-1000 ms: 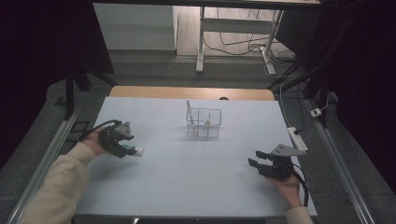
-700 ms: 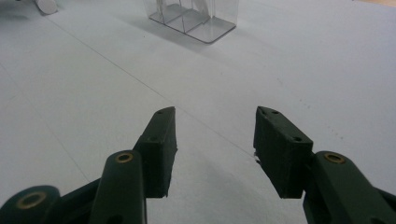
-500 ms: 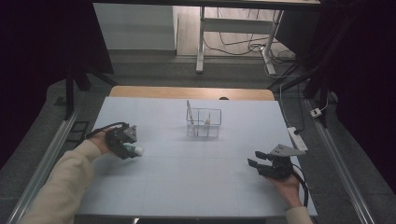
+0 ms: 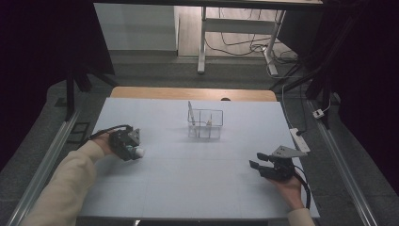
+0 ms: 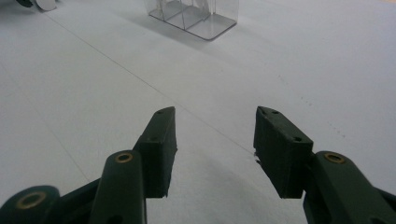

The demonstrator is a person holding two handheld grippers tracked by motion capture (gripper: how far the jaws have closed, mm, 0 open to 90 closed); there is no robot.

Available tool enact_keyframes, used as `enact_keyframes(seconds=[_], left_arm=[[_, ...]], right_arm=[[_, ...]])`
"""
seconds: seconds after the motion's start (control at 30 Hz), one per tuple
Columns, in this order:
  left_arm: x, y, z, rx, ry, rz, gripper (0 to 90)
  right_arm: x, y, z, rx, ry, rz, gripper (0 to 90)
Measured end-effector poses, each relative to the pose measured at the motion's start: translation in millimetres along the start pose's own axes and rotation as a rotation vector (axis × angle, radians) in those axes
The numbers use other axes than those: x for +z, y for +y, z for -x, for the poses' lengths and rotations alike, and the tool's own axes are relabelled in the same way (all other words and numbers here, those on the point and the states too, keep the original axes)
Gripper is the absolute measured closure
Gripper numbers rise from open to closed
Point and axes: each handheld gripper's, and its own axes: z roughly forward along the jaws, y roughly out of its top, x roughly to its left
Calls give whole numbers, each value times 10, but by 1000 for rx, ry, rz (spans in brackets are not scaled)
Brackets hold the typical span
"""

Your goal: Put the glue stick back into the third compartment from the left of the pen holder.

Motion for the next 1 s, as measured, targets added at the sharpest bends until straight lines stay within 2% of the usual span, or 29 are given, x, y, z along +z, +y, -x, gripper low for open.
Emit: enact_keyframes(seconds=[0.33, 0.43, 0.53, 0.63, 0.73, 0.87, 1.0], left_arm=[[-52, -124, -59, -6, 5, -45, 480], [-31, -143, -78, -6, 9, -55, 516], [-6, -153, -103, 13, 4, -71, 565], [-3, -174, -121, 35, -20, -58, 625], [-3, -186, -119, 53, -21, -47, 653], [-21, -191, -108, 48, -44, -30, 658], [-102, -161, -74, 33, -27, 24, 659]], right_arm=[[0, -2, 2, 0, -4, -2, 482], [2, -3, 0, 0, -1, -1, 482], [0, -3, 6, 3, -1, 2, 482], [-4, -4, 7, 2, -3, 1, 482], [-12, -2, 11, 2, -4, -1, 482], [-16, -3, 14, 5, -5, 2, 482], [-19, 0, 8, 5, -5, 12, 483]])
